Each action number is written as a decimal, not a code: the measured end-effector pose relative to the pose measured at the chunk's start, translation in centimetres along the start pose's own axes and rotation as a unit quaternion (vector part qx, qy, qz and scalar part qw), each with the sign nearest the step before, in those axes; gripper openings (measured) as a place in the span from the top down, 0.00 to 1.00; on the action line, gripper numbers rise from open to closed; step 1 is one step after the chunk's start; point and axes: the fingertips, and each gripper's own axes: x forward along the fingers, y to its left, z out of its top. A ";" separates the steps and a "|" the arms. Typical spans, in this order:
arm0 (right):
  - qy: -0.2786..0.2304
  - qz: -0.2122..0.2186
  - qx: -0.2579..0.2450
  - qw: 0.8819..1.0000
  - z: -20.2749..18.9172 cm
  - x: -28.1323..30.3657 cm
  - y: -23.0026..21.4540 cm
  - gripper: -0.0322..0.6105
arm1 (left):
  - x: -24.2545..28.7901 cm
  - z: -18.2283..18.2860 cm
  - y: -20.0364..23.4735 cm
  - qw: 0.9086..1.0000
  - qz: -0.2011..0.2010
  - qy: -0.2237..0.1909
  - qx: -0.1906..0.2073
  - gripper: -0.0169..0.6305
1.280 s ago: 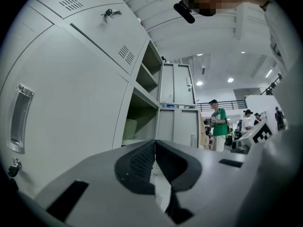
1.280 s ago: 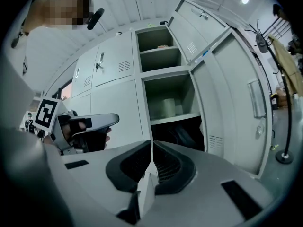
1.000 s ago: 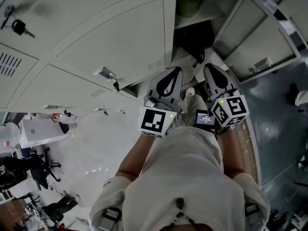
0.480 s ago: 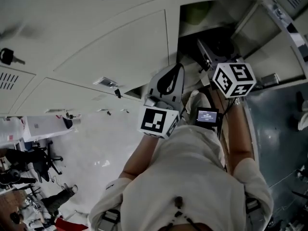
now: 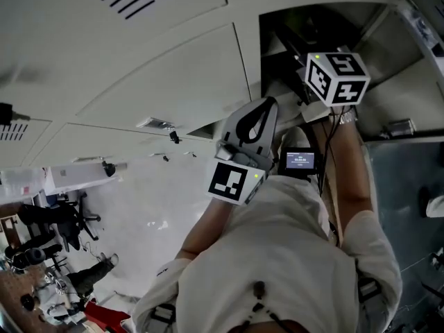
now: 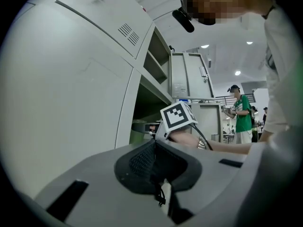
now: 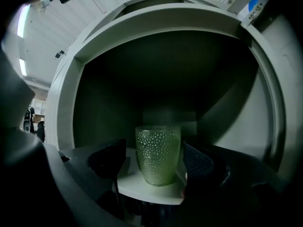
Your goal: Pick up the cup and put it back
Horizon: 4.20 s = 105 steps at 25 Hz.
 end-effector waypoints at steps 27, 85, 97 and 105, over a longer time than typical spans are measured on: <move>-0.026 -0.023 -0.013 0.999 1.7 -9.0 2.5 0.42 | -3.9 -3.2 -0.1 0.999 0.028 0.026 -0.016 0.96; -0.004 -0.094 0.084 0.992 -10.7 -31.4 8.9 0.42 | -8.2 -5.1 -6.9 0.999 -0.040 0.001 -0.035 0.96; -0.039 -0.045 0.063 0.996 -6.1 -26.3 8.9 0.42 | -7.9 -3.5 -3.7 1.000 0.003 -0.004 -0.026 0.96; -0.106 -0.006 0.045 0.993 4.6 -21.9 6.6 0.42 | -5.4 -0.7 -3.0 1.000 -0.004 -0.020 -0.012 0.96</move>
